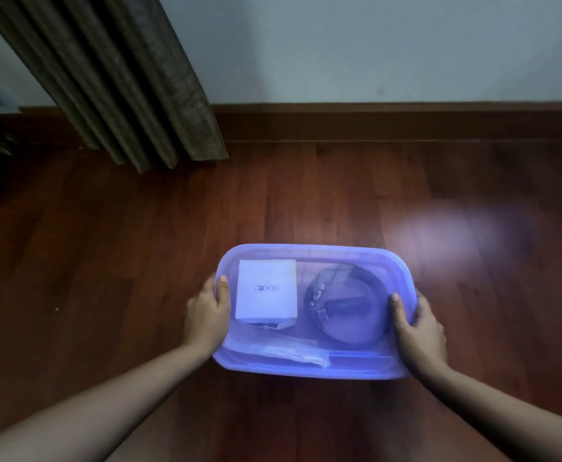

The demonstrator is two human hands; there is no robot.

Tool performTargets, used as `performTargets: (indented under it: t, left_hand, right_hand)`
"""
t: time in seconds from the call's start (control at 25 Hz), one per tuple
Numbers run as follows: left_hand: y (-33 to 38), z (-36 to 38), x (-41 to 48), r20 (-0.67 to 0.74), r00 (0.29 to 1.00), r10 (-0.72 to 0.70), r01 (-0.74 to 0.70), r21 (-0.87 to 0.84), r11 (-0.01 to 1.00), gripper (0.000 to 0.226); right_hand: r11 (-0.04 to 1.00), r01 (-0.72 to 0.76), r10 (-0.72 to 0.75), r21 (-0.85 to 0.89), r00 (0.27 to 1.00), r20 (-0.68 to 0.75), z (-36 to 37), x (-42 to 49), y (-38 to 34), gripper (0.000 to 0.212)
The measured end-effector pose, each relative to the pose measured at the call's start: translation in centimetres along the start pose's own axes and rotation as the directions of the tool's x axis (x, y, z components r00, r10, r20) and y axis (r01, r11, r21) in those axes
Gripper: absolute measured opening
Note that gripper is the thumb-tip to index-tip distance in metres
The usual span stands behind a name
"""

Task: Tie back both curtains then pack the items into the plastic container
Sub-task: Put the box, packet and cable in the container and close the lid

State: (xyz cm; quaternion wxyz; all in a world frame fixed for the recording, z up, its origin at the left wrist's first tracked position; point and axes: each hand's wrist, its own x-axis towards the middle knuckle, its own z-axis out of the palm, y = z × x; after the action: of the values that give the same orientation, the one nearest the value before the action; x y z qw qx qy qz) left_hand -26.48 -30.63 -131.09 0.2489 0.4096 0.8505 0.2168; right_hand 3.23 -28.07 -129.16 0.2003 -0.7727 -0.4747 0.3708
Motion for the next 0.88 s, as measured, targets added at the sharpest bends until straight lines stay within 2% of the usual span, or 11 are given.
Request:
performTargets:
  t: [0.16,0.28,0.4,0.6,0.68,0.8,0.88]
  left_hand:
    - [0.3,-1.0,0.4,0.036,0.996,-0.079,0.082,-0.088,0.993,0.043]
    - [-0.9,-3.7,1.4,0.076,0.996,-0.043,0.056,-0.171,0.984,0.049]
    - [-2.5,-7.4,2.6,0.064,0.998,0.028,-0.018,-0.157,0.988,0.041]
    - [-5.3,-14.6,6.6,-0.021,1.000,0.000,-0.003,-0.118,0.993,0.039]
    - [-6.8,-18.6,8.5,-0.049,0.998,-0.036,0.031,-0.111,0.993,0.042]
    - [-7.4,-20.6,9.3,-0.071,0.997,-0.023,0.016,-0.095,0.995,0.042]
    - [-7.6,-23.6,10.5,-0.064,0.998,-0.027,0.021,-0.096,0.995,0.043]
  right_hand:
    - [0.999,0.010,-0.010,0.033,1.000,-0.016,-0.3,-0.7,-1.0,0.070]
    - [0.998,0.066,-0.066,0.008,0.998,-0.005,0.6,-1.1,-2.9,0.070]
    - [0.993,0.114,-0.114,0.018,0.993,0.028,2.4,-1.3,-5.7,0.067]
    - [0.982,0.181,-0.185,0.060,0.981,0.065,7.3,-3.3,-12.7,0.054]
    - [0.979,0.184,-0.191,0.089,0.979,0.072,9.2,-4.6,-16.6,0.057]
    - [0.974,0.215,-0.221,0.073,0.972,0.086,9.9,-6.0,-19.3,0.071]
    - [0.971,0.213,-0.221,0.107,0.973,0.071,10.7,-7.3,-22.0,0.068]
